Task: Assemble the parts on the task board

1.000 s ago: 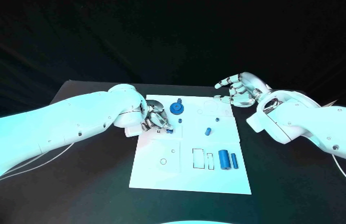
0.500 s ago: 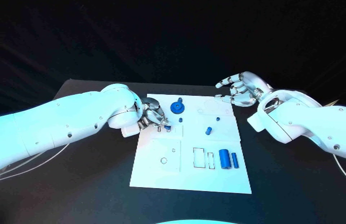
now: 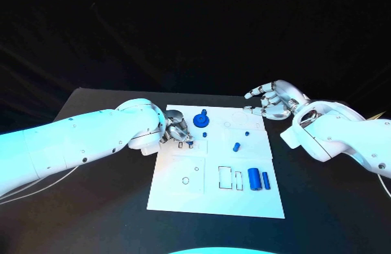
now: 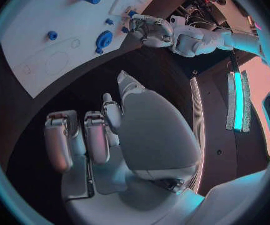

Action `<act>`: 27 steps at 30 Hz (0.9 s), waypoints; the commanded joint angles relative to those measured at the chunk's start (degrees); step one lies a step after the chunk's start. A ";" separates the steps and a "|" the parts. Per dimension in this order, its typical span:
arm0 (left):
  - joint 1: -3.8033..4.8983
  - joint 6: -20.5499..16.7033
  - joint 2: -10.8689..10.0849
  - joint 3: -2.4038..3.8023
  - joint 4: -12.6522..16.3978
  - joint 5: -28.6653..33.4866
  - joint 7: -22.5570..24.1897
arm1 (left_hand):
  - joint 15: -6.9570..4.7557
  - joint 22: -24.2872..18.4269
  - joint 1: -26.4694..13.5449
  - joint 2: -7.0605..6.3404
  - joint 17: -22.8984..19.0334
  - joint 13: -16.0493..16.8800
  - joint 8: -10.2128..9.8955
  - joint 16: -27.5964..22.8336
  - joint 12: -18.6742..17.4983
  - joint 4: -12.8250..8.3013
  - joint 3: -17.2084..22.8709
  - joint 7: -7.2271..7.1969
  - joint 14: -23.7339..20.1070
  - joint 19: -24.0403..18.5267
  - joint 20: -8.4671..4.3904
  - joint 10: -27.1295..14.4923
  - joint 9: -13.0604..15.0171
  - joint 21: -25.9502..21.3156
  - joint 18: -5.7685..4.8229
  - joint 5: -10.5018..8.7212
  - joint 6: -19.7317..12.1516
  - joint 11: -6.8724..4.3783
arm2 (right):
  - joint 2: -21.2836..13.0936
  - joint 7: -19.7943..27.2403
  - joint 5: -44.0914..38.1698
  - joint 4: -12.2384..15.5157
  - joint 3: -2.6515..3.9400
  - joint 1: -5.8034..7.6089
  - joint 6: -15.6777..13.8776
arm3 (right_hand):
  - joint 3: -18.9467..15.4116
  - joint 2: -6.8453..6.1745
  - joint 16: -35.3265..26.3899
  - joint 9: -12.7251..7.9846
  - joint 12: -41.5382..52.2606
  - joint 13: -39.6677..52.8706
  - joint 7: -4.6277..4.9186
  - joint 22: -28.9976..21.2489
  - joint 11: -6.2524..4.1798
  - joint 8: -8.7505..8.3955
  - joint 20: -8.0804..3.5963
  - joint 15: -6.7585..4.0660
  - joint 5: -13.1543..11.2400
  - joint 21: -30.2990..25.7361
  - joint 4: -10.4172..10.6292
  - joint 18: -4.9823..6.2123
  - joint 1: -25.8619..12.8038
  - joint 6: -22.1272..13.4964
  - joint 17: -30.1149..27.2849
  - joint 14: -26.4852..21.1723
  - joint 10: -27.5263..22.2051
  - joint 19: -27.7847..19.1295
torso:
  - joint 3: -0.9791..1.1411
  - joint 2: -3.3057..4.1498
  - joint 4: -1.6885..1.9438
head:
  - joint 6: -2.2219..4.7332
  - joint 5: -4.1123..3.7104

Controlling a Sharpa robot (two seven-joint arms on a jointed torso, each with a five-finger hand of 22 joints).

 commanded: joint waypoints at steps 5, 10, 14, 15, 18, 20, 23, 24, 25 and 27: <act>-0.42 -2.30 0.46 -0.11 0.28 -4.69 0.10 | -0.43 0.97 -0.69 -0.08 12.68 0.44 0.23 0.27 0.57 -12.02 12.32 -0.13 5.24 0.63 0.02 0.62 0.14 0.47 -1.10 0.13 0.58 -0.04 | -0.01 0.94 -0.54 0.05 0.00 -0.02 0.48 | 0.38 0.19 -0.14 -0.03 0.12 -0.20 -0.08 13.82 0.04 0.36 -0.18 -0.16 0.32 0.17 -0.17 0.10 -0.64 0.33 13.01 5.41 0.16 5.01 | -0.01 0.03 -0.02 | -0.16 -0.01; -0.61 -2.10 0.61 -0.19 0.36 -5.07 0.06 | -0.49 1.05 -0.93 -0.18 12.70 0.91 0.25 0.28 0.91 -12.13 12.57 -0.21 5.25 0.70 -0.03 1.06 0.22 0.50 -1.11 0.11 0.76 -0.11 | -0.02 0.98 -0.54 0.08 0.00 -0.02 0.52 | 0.38 0.19 -0.14 -0.03 0.12 -0.20 -0.08 13.82 0.04 0.36 -0.18 -0.16 0.32 0.17 -0.17 0.10 -0.64 0.33 13.01 5.41 0.16 5.01 | 0.02 0.02 -0.02 | -0.21 -0.01; -0.67 -1.58 0.56 -0.25 0.49 -5.20 0.01 | -0.53 1.10 -1.05 -0.26 12.72 1.12 0.27 0.29 1.05 -12.23 12.73 -0.25 5.26 0.75 -0.06 1.26 0.26 0.53 -1.12 0.13 0.86 -0.15 | -0.04 0.98 -0.54 0.08 0.00 -0.02 0.57 | 0.38 0.19 -0.14 -0.03 0.12 -0.20 -0.08 13.82 0.04 0.36 -0.18 -0.16 0.32 0.17 -0.17 0.10 -0.64 0.33 13.01 5.41 0.16 5.01 | 0.03 0.04 -0.06 | -0.33 0.00; -0.68 -1.38 0.54 -0.26 0.51 -5.22 0.00 | -0.56 1.18 -1.16 -0.35 12.73 1.30 0.28 0.30 1.17 -12.33 12.88 -0.29 5.27 0.81 -0.09 1.42 0.31 0.56 -1.14 0.16 0.95 -0.19 | -0.05 0.97 -0.54 0.09 0.00 -0.02 0.59 | 0.38 0.19 -0.14 -0.03 0.12 -0.20 -0.08 13.82 0.04 0.36 -0.18 -0.16 0.32 0.17 -0.17 0.10 -0.64 0.33 13.01 5.41 0.16 5.01 | 0.02 0.01 -0.07 | -0.37 0.00; -0.70 -0.78 0.48 -0.30 0.55 -5.25 -0.03 | -0.61 1.09 -1.30 -0.49 12.80 1.50 0.29 0.33 1.30 -12.47 13.09 -0.35 5.30 0.75 -0.13 1.61 0.36 0.53 -1.12 0.24 1.08 -0.24 | -0.08 0.94 -0.54 0.10 0.00 -0.02 0.63 | 0.38 0.19 -0.14 -0.03 0.12 -0.20 -0.08 13.82 0.04 0.36 -0.18 -0.16 0.32 0.17 -0.17 0.10 -0.64 0.33 13.01 5.41 0.16 5.01 | 0.02 -0.01 -0.04 | -0.43 -0.02; -0.71 -0.53 0.46 -0.33 0.58 -5.26 -0.04 | -0.66 1.17 -1.45 -0.65 12.83 1.68 0.30 0.35 1.41 -12.60 13.30 -0.39 5.31 0.81 -0.17 1.78 0.41 0.56 -1.13 0.37 1.22 -0.29 | -0.09 0.93 -0.54 0.11 0.00 -0.02 0.66 | 0.38 0.19 -0.14 -0.03 0.12 -0.20 -0.08 13.82 0.04 0.36 -0.18 -0.16 0.32 0.17 -0.17 0.10 -0.64 0.33 13.01 5.41 0.16 5.01 | 0.03 -0.01 -0.01 | -0.43 -0.02; -0.71 -0.29 0.44 -0.36 0.62 -5.33 -0.04 | -0.69 1.14 -1.60 -0.79 12.86 1.85 0.31 0.36 1.52 -12.68 13.45 -0.43 5.32 0.78 -0.20 1.94 0.45 0.55 -1.12 0.48 1.33 -0.33 | -0.09 0.90 -0.54 0.13 0.00 -0.02 0.72 | 0.42 0.19 -0.12 -0.04 0.14 -0.19 -0.09 13.90 0.03 0.39 -0.19 -0.17 0.34 0.28 -0.18 0.07 -0.74 0.35 13.06 5.43 0.17 5.07 | 0.03 -0.01 -0.01 | -0.43 -0.02; -0.72 -0.18 0.43 -0.37 0.65 -5.36 -0.04 | -0.71 1.20 -1.65 -0.84 12.86 1.86 0.31 0.36 1.52 -12.71 13.52 -0.45 5.33 0.83 -0.22 1.97 0.47 0.57 -1.14 0.51 1.37 -0.34 | -0.09 0.88 -0.54 0.13 0.00 -0.02 0.74 | 0.42 0.19 -0.12 -0.04 0.14 -0.19 -0.09 13.90 0.03 0.39 -0.19 -0.17 0.34 0.28 -0.18 0.07 -0.74 0.35 13.06 5.43 0.17 5.07 | 0.03 0.01 -0.01 | -0.44 -0.01; -0.72 -0.03 0.40 -0.38 0.68 -5.39 -0.05 | -0.72 1.19 -1.69 -0.88 12.83 2.04 0.31 0.34 1.63 -12.74 13.58 -0.46 5.32 0.83 -0.23 2.09 0.48 0.57 -1.14 0.54 1.41 -0.36 | -0.09 0.86 -0.54 0.12 0.00 -0.02 0.76 | 0.42 0.19 -0.12 -0.04 0.14 -0.19 -0.09 13.90 0.03 0.39 -0.19 -0.17 0.34 0.28 -0.18 0.07 -0.74 0.35 13.06 5.43 0.17 5.07 | 0.03 0.02 -0.03 | -0.41 0.03; -0.72 0.19 0.37 -0.38 0.73 -5.41 -0.06 | -0.72 1.19 -1.69 -0.88 12.83 2.04 0.31 0.34 1.63 -12.74 13.58 -0.46 5.32 0.83 -0.23 2.09 0.48 0.57 -1.14 0.54 1.41 -0.36 | -0.09 0.85 -0.54 0.12 0.00 -0.02 0.76 | 0.42 0.19 -0.12 -0.04 0.14 -0.19 -0.09 13.90 0.03 0.39 -0.19 -0.17 0.34 0.28 -0.18 0.07 -0.74 0.35 13.06 5.43 0.17 5.07 | 0.02 0.01 -0.07 | -0.46 0.04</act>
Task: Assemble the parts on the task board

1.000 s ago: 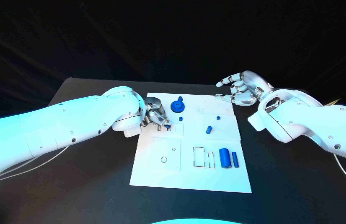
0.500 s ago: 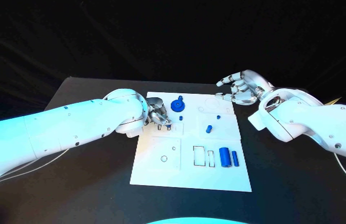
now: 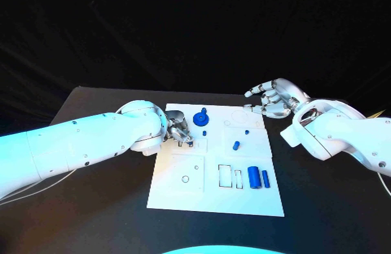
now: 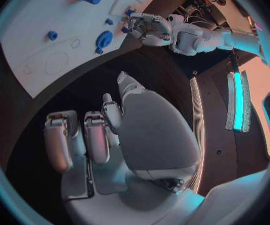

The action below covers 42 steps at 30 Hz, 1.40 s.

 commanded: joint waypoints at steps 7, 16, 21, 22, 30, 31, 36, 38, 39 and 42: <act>-0.03 1.87 -0.10 -0.01 0.46 -0.55 -0.01 | -0.39 1.23 -0.25 0.11 12.81 0.23 0.20 0.35 0.46 -10.90 11.26 -0.14 5.32 0.23 -0.09 0.48 0.24 0.34 -1.14 0.28 0.61 -0.04 | 0.00 0.64 -0.54 0.03 0.00 -0.02 0.79 | 0.26 -0.03 -0.12 -0.04 0.14 -0.04 -0.09 13.86 0.02 0.39 -0.19 -0.17 0.34 0.28 -0.02 0.07 -0.52 0.35 13.02 5.43 0.17 5.07 | 0.00 0.01 0.01 | -0.14 0.04; -0.04 2.02 -0.17 -0.02 0.61 -0.22 -0.02 | -0.42 1.27 -0.34 -0.01 12.89 0.35 0.20 0.40 0.53 -10.99 11.37 -0.17 5.35 0.27 -0.12 0.60 0.27 0.35 -1.15 0.31 0.70 -0.07 | 0.07 0.65 -0.54 -0.04 0.00 -0.03 0.86 | 0.26 -0.03 -0.12 -0.04 0.14 -0.04 -0.09 13.86 0.02 0.39 -0.19 -0.17 0.34 0.28 -0.02 0.07 -0.52 0.35 13.02 5.43 0.17 5.07 | 0.00 0.02 -0.02 | -0.19 0.04; -0.04 2.10 -0.13 -0.09 0.56 -0.11 -0.02 | -0.45 1.31 -0.47 -0.14 12.95 0.35 0.19 0.42 0.52 -11.07 11.50 -0.21 5.37 0.30 -0.16 0.69 0.30 0.37 -1.16 0.34 0.82 -0.11 | 0.10 0.66 -0.54 -0.09 0.00 -0.04 0.88 | 0.32 -0.02 -0.13 -0.06 0.13 -0.08 -0.11 13.84 0.01 0.43 -0.21 -0.19 0.36 0.25 -0.01 0.08 -0.68 0.38 13.01 5.43 0.16 5.06 | 0.02 0.00 -0.02 | -0.23 0.09; -0.05 2.09 -0.11 -0.11 0.54 -0.11 -0.02 | -0.45 1.31 -0.47 -0.14 12.95 0.35 0.19 0.42 0.52 -11.07 11.50 -0.21 5.37 0.30 -0.16 0.69 0.30 0.37 -1.16 0.34 0.82 -0.11 | 0.10 0.67 -0.54 -0.09 0.00 -0.04 0.88 | 0.32 -0.02 -0.13 -0.06 0.13 -0.08 -0.11 13.84 0.01 0.43 -0.21 -0.19 0.36 0.25 -0.01 0.08 -0.68 0.38 13.01 5.43 0.16 5.06 | 0.02 -0.01 -0.02 | -0.23 0.10; -0.17 1.99 0.00 -0.48 0.36 -0.09 -0.03 | -0.50 1.37 -0.67 -0.35 13.01 0.49 0.18 0.45 0.60 -11.15 11.60 -0.26 5.39 0.35 -0.20 0.89 0.34 0.39 -1.17 0.32 0.98 -0.16 | 0.11 0.75 -0.54 -0.11 0.00 -0.06 0.91 | 0.32 -0.02 -0.13 -0.06 0.13 -0.08 -0.11 13.84 0.01 0.43 -0.21 -0.19 0.36 0.25 -0.01 0.08 -0.68 0.38 13.01 5.43 0.16 5.06 | 0.00 0.01 -0.05 | -0.24 0.07; -0.18 1.99 -0.01 -0.51 0.36 -0.09 -0.03 | -0.50 1.37 -0.67 -0.35 13.01 0.49 0.18 0.45 0.60 -11.15 11.60 -0.26 5.39 0.35 -0.20 0.89 0.34 0.39 -1.17 0.32 0.98 -0.16 | 0.10 0.75 -0.53 -0.11 0.00 -0.06 0.91 | 0.32 -0.02 -0.13 -0.06 0.13 -0.08 -0.11 13.84 0.01 0.43 -0.21 -0.19 0.36 0.25 -0.01 0.08 -0.68 0.38 13.01 5.43 0.16 5.06 | 0.00 0.01 -0.05 | -0.26 0.05; -0.22 2.09 -0.08 -0.60 0.44 -0.09 -0.02 | -0.55 1.37 -0.92 -0.62 13.08 0.66 0.19 0.49 0.71 -11.21 11.62 -0.33 5.42 0.35 -0.24 1.15 0.38 0.38 -1.17 0.28 1.14 -0.22 | 0.07 0.78 -0.53 -0.10 0.00 -0.06 0.92 | 0.32 -0.02 -0.13 -0.06 0.13 -0.08 -0.11 13.84 0.01 0.43 -0.21 -0.19 0.36 0.25 -0.01 0.08 -0.68 0.38 13.01 5.43 0.16 5.06 | 0.01 0.00 -0.01 | -0.30 0.04; -0.23 2.11 -0.13 -0.61 0.49 -0.08 -0.01 | -0.58 1.43 -1.06 -0.74 13.07 0.83 0.21 0.48 0.83 -11.23 11.61 -0.39 5.41 0.40 -0.26 1.35 0.41 0.40 -1.19 0.26 1.25 -0.26 | 0.05 0.78 -0.53 -0.09 0.00 -0.06 0.91 | 0.32 -0.02 -0.13 -0.06 0.13 -0.08 -0.11 13.84 0.01 0.43 -0.21 -0.19 0.36 0.25 -0.01 0.08 -0.68 0.38 13.01 5.43 0.16 5.06 | 0.02 0.02 -0.01 | -0.31 0.01; -0.23 2.09 -0.15 -0.62 0.51 -0.07 -0.01 | -0.65 1.50 -1.29 -0.91 13.04 1.05 0.27 0.47 0.98 -11.25 11.61 -0.51 5.41 0.46 -0.31 1.68 0.48 0.42 -1.20 0.25 1.50 -0.36 | 0.05 0.78 -0.53 -0.10 0.00 -0.06 0.91 | 0.32 -0.02 -0.13 -0.06 0.13 -0.08 -0.11 13.84 0.01 0.43 -0.21 -0.19 0.36 0.25 -0.01 0.08 -0.68 0.38 13.01 5.43 0.16 5.06 | 0.01 0.03 0.00 | -0.37 -0.01; -0.24 1.92 -0.18 -0.63 0.53 -0.02 0.01 | -0.70 1.61 -1.46 -1.00 13.05 1.15 0.29 0.47 1.05 -11.23 11.62 -0.59 5.41 0.56 -0.34 1.86 0.51 0.45 -1.23 0.25 1.63 -0.42 | 0.05 0.79 -0.52 -0.11 0.00 -0.07 0.90 | 0.32 -0.02 -0.13 -0.06 0.13 -0.08 -0.11 13.84 0.01 0.43 -0.21 -0.19 0.36 0.25 -0.01 0.08 -0.68 0.38 13.01 5.43 0.16 5.06 | 0.01 0.02 0.00 | -0.34 0.01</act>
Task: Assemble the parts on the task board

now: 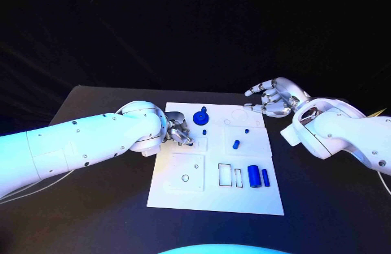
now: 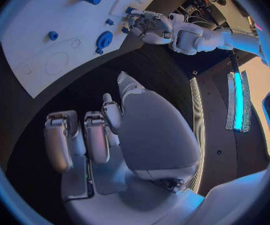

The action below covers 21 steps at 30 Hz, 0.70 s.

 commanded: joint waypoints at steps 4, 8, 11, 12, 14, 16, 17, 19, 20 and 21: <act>-0.16 0.48 0.02 -0.11 0.12 0.32 0.03 | -0.39 1.61 -0.74 0.03 12.99 0.13 0.44 0.21 0.19 -11.08 11.61 -0.13 5.38 0.35 -0.20 0.66 0.16 0.22 -0.31 0.19 0.56 -0.13 | 0.03 0.77 -0.52 0.01 0.00 -0.04 0.73 | 0.32 -0.01 -0.13 -0.06 0.13 -0.08 -0.11 13.87 0.01 0.21 -0.21 -0.19 0.36 0.26 -0.01 0.08 -0.68 0.38 13.04 5.43 0.16 5.06 | 0.01 0.03 0.01 | -0.03 -0.01; -0.16 0.10 0.07 -0.12 0.04 0.57 0.05 | -0.53 1.68 -1.31 0.08 12.99 0.31 0.47 0.21 0.28 -10.78 11.58 -0.35 5.39 0.43 -0.30 1.04 0.26 0.22 -0.33 0.02 0.85 -0.31 | 0.06 0.78 -0.52 -0.01 0.00 -0.05 0.71 | 0.32 -0.01 -0.13 -0.06 0.13 -0.08 -0.11 13.87 0.01 0.21 -0.21 -0.19 0.36 0.26 -0.01 0.08 -0.68 0.38 13.04 5.43 0.16 5.06 | 0.01 0.03 0.02 | -0.07 -0.01; -0.16 -0.09 0.13 -0.12 -0.04 0.77 0.06 | -0.70 1.83 -2.14 0.13 13.03 0.58 0.50 0.22 0.41 -10.25 11.28 -0.64 5.40 0.58 -0.43 1.52 0.39 0.23 -0.37 -0.29 1.18 -0.52 | 0.08 0.80 -0.52 -0.02 0.00 -0.05 0.69 | 0.42 0.03 -0.15 -0.09 0.11 -0.13 -0.13 13.86 -0.01 0.28 -0.24 -0.21 0.42 0.23 -0.01 0.09 -0.88 0.44 12.99 5.41 0.16 5.05 | 0.03 0.00 0.01 | -0.17 0.02; -0.16 -0.15 0.15 -0.12 -0.07 0.84 0.07 | -0.75 1.88 -2.34 0.14 13.05 0.64 0.51 0.23 0.44 -10.12 11.16 -0.71 5.41 0.62 -0.46 1.62 0.42 0.23 -0.38 -0.35 1.25 -0.58 | 0.08 0.80 -0.52 -0.03 0.00 -0.05 0.68 | 0.42 0.03 -0.15 -0.09 0.11 -0.13 -0.13 13.86 -0.01 0.28 -0.24 -0.21 0.42 0.23 -0.01 0.09 -0.88 0.44 12.99 5.41 0.16 5.05 | 0.03 0.00 0.01 | -0.17 0.02; -0.16 -0.31 0.25 -0.12 -0.19 1.08 0.07 | -0.83 1.86 -2.70 0.21 13.09 0.72 0.50 0.25 0.46 -9.82 10.94 -0.84 5.43 0.63 -0.52 1.78 0.47 0.20 -0.38 -0.46 1.37 -0.67 | 0.09 0.80 -0.52 -0.03 0.00 -0.06 0.66 | 0.42 0.03 -0.15 -0.09 0.11 -0.13 -0.13 13.86 -0.01 0.28 -0.24 -0.21 0.42 0.23 -0.01 0.09 -0.88 0.44 12.99 5.41 0.16 5.05 | 0.04 0.03 0.00 | -0.18 0.01; -0.16 -0.39 0.31 -0.12 -0.27 1.29 0.07 | -0.90 1.91 -3.05 0.24 13.06 0.79 0.48 0.23 0.48 -9.53 10.70 -0.94 5.42 0.68 -0.58 1.89 0.51 0.20 -0.40 -0.57 1.45 -0.74 | 0.09 0.80 -0.52 -0.03 0.00 -0.06 0.66 | 0.42 0.03 -0.15 -0.09 0.11 -0.13 -0.13 13.86 -0.01 0.28 -0.24 -0.21 0.42 0.23 -0.01 0.09 -0.88 0.44 12.99 5.41 0.16 5.05 | 0.03 0.04 0.01 | -0.16 0.01; -0.16 -0.44 0.36 -0.12 -0.33 1.41 0.07 | -0.92 1.96 -3.19 0.26 13.08 0.78 0.47 0.24 0.45 -9.40 10.60 -0.97 5.43 0.73 -0.60 1.91 0.53 0.21 -0.41 -0.62 1.49 -0.77 | 0.09 0.80 -0.52 -0.03 0.00 -0.06 0.66 | 0.42 0.03 -0.15 -0.09 0.11 -0.13 -0.13 13.86 -0.01 0.28 -0.24 -0.21 0.42 0.23 -0.01 0.09 -0.88 0.44 12.99 5.41 0.16 5.05 | 0.04 0.04 0.01 | -0.15 0.00; -0.16 -0.47 0.47 -0.12 -0.43 1.58 0.07 | -0.95 1.95 -3.39 0.31 13.10 0.75 0.45 0.25 0.41 -9.20 10.46 -1.03 5.43 0.72 -0.63 1.93 0.55 0.19 -0.41 -0.68 1.53 -0.81 | 0.09 0.80 -0.52 -0.04 0.00 -0.06 0.65 | 0.42 0.03 -0.15 -0.09 0.11 -0.13 -0.13 13.86 -0.01 0.28 -0.24 -0.21 0.42 0.23 -0.01 0.09 -0.88 0.44 12.99 5.41 0.16 5.05 | 0.04 0.05 0.02 | -0.20 -0.01; -0.16 -0.47 0.53 -0.12 -0.49 1.66 0.07 | -0.97 1.90 -3.50 0.31 13.06 0.74 0.44 0.23 0.39 -9.12 10.38 -1.05 5.42 0.69 -0.65 1.94 0.56 0.17 -0.40 -0.71 1.54 -0.83 | 0.09 0.80 -0.52 -0.04 0.00 -0.06 0.65 | 0.42 0.03 -0.15 -0.09 0.11 -0.13 -0.13 13.86 -0.01 0.28 -0.24 -0.21 0.42 0.23 -0.01 0.09 -0.88 0.44 12.99 5.41 0.16 5.05 | 0.05 0.05 0.02 | -0.19 -0.01; -0.16 -0.47 0.58 -0.12 -0.54 1.74 0.07 | -0.99 1.91 -3.60 0.33 13.10 0.75 0.43 0.25 0.39 -9.02 10.31 -1.07 5.43 0.70 -0.66 1.96 0.57 0.16 -0.40 -0.74 1.56 -0.84 | 0.10 0.80 -0.52 -0.04 0.00 -0.06 0.66 | 0.42 0.03 -0.15 -0.09 0.11 -0.13 -0.13 13.86 -0.01 0.28 -0.24 -0.21 0.42 0.23 -0.01 0.09 -0.88 0.44 12.99 5.41 0.16 5.05 | 0.05 0.05 0.02 | -0.19 0.00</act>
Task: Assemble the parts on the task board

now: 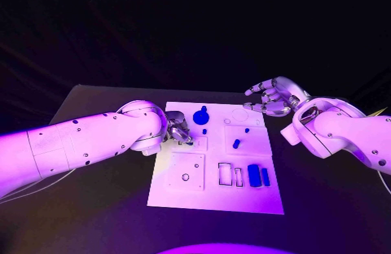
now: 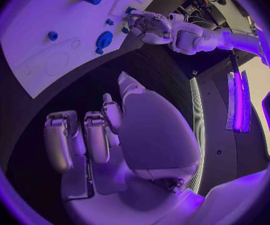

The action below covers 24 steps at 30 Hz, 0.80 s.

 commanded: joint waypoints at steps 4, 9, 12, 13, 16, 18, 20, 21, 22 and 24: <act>-0.11 0.01 0.52 -0.06 -0.20 1.50 0.08 | -0.47 1.94 -1.08 0.12 13.13 0.18 0.11 0.26 0.22 -7.08 7.71 -0.52 5.25 0.34 -0.34 0.61 -0.02 0.13 -0.43 -0.36 0.86 -0.02 | 0.06 0.74 -0.52 0.00 0.00 -0.04 0.69 | 0.42 -0.05 -0.15 -0.09 0.11 -0.05 -0.13 13.87 -0.02 0.29 -0.24 -0.21 0.20 0.23 -0.01 0.09 -0.34 0.44 13.00 5.41 0.16 5.05 | 0.02 0.01 -0.05 | -0.04 -0.02; -0.11 0.03 0.70 -0.06 -0.35 1.78 0.08 | -0.61 2.02 -2.06 0.06 13.11 0.37 -0.01 0.24 0.28 -6.26 6.60 -0.74 5.25 0.45 -0.47 0.83 0.04 0.10 -0.45 -0.45 1.18 -0.18 | 0.06 0.75 -0.52 -0.02 0.00 -0.04 0.70 | 0.42 -0.05 -0.15 -0.09 0.11 -0.05 -0.13 13.87 -0.02 0.29 -0.24 -0.21 0.20 0.23 -0.01 0.09 -0.34 0.44 13.00 5.41 0.16 5.05 | -0.01 0.00 -0.04 | -0.12 -0.11; -0.11 0.01 0.78 -0.06 -0.43 1.90 0.09 | -0.72 2.09 -2.72 0.13 13.11 0.61 -0.15 0.24 0.39 -5.61 5.66 -0.89 5.25 0.54 -0.57 1.02 0.05 0.08 -0.47 -0.49 1.44 -0.29 | 0.06 0.76 -0.52 -0.02 0.00 -0.04 0.70 | 0.42 -0.05 -0.15 -0.09 0.11 -0.05 -0.13 13.87 -0.02 0.29 -0.24 -0.21 0.20 0.23 -0.01 0.09 -0.34 0.44 13.00 5.41 0.16 5.05 | -0.01 -0.01 -0.01 | -0.18 -0.17; -0.11 0.01 0.80 -0.06 -0.47 1.93 0.09 | -0.74 2.12 -2.99 0.15 13.07 0.67 -0.20 0.22 0.41 -5.32 5.25 -0.92 5.24 0.57 -0.61 1.06 0.05 0.07 -0.48 -0.52 1.56 -0.32 | 0.06 0.76 -0.52 -0.01 0.00 -0.04 0.69 | 0.42 -0.05 -0.15 -0.09 0.11 -0.05 -0.13 13.87 -0.02 0.29 -0.24 -0.21 0.20 0.23 -0.01 0.09 -0.34 0.44 13.00 5.41 0.16 5.05 | -0.01 -0.02 -0.01 | -0.20 -0.18; -0.11 0.02 0.87 -0.06 -0.56 1.99 0.09 | -0.78 2.15 -3.26 0.13 13.10 0.78 -0.26 0.23 0.44 -5.03 4.72 -0.97 5.25 0.62 -0.64 1.11 0.06 0.07 -0.49 -0.55 1.69 -0.35 | 0.05 0.77 -0.52 0.00 0.00 -0.05 0.69 | 0.42 -0.05 -0.15 -0.09 0.11 -0.05 -0.13 13.87 -0.02 0.29 -0.24 -0.21 0.20 0.23 -0.01 0.09 -0.34 0.44 13.00 5.41 0.16 5.05 | -0.03 -0.03 0.02 | -0.33 -0.24; -0.11 0.03 0.91 -0.06 -0.63 2.02 0.09 | -0.81 2.20 -3.58 0.08 13.13 0.92 -0.35 0.24 0.51 -4.67 4.04 -1.01 5.26 0.68 -0.69 1.17 0.05 0.06 -0.50 -0.59 1.83 -0.39 | 0.03 0.78 -0.52 0.01 0.00 -0.05 0.70 | 0.42 -0.05 -0.15 -0.09 0.11 -0.05 -0.13 13.87 -0.02 0.29 -0.24 -0.21 0.20 0.23 -0.01 0.09 -0.34 0.44 13.00 5.41 0.16 5.05 | -0.03 -0.02 0.02 | -0.35 -0.26; -0.11 0.06 0.94 -0.07 -0.70 2.04 0.09 | -0.83 2.21 -3.74 0.05 13.08 0.90 -0.39 0.22 0.47 -4.48 3.67 -1.03 5.24 0.70 -0.71 1.15 0.05 0.06 -0.51 -0.61 1.91 -0.40 | 0.02 0.78 -0.52 0.01 0.00 -0.05 0.69 | 0.42 -0.05 -0.15 -0.09 0.11 -0.05 -0.13 13.87 -0.02 0.29 -0.24 -0.21 0.20 0.23 -0.01 0.09 -0.34 0.44 13.00 5.41 0.16 5.05 | -0.05 -0.01 0.01 | -0.37 -0.31; -0.11 0.07 0.97 -0.07 -0.75 2.05 0.09 | -0.84 2.20 -3.79 0.05 13.10 0.95 -0.41 0.23 0.50 -4.41 3.53 -1.04 5.25 0.69 -0.71 1.17 0.05 0.05 -0.51 -0.61 1.94 -0.40 | 0.01 0.79 -0.52 0.02 0.00 -0.05 0.69 | 0.42 -0.05 -0.15 -0.09 0.11 -0.05 -0.13 13.87 -0.02 0.29 -0.24 -0.21 0.20 0.23 -0.01 0.09 -0.34 0.44 13.00 5.41 0.16 5.05 | -0.06 -0.01 0.00 | -0.37 -0.31; -0.11 0.08 1.00 -0.07 -0.79 2.07 0.09 | -0.84 2.18 -3.90 0.04 13.09 0.99 -0.45 0.22 0.51 -4.27 3.27 -1.05 5.25 0.68 -0.72 1.18 0.04 0.03 -0.50 -0.62 1.99 -0.42 | 0.00 0.80 -0.52 0.02 0.00 -0.05 0.69 | 0.42 -0.05 -0.15 -0.09 0.11 -0.05 -0.13 13.87 -0.02 0.29 -0.24 -0.21 0.20 0.23 -0.01 0.09 -0.34 0.44 13.00 5.41 0.16 5.05 | -0.06 -0.01 0.00 | -0.39 -0.32; -0.12 0.07 1.05 -0.08 -0.86 2.10 0.09 | -0.87 2.16 -4.14 0.05 13.09 1.03 -0.54 0.22 0.50 -3.92 2.68 -1.08 5.25 0.68 -0.75 1.17 0.03 0.00 -0.50 -0.61 2.11 -0.45 | 0.00 0.81 -0.52 0.02 0.00 -0.05 0.68 | 0.42 -0.05 -0.15 -0.09 0.11 -0.05 -0.13 13.87 -0.02 0.29 -0.24 -0.21 0.20 0.23 -0.01 0.09 -0.34 0.44 13.00 5.41 0.16 5.05 | -0.06 -0.01 0.00 | -0.39 -0.32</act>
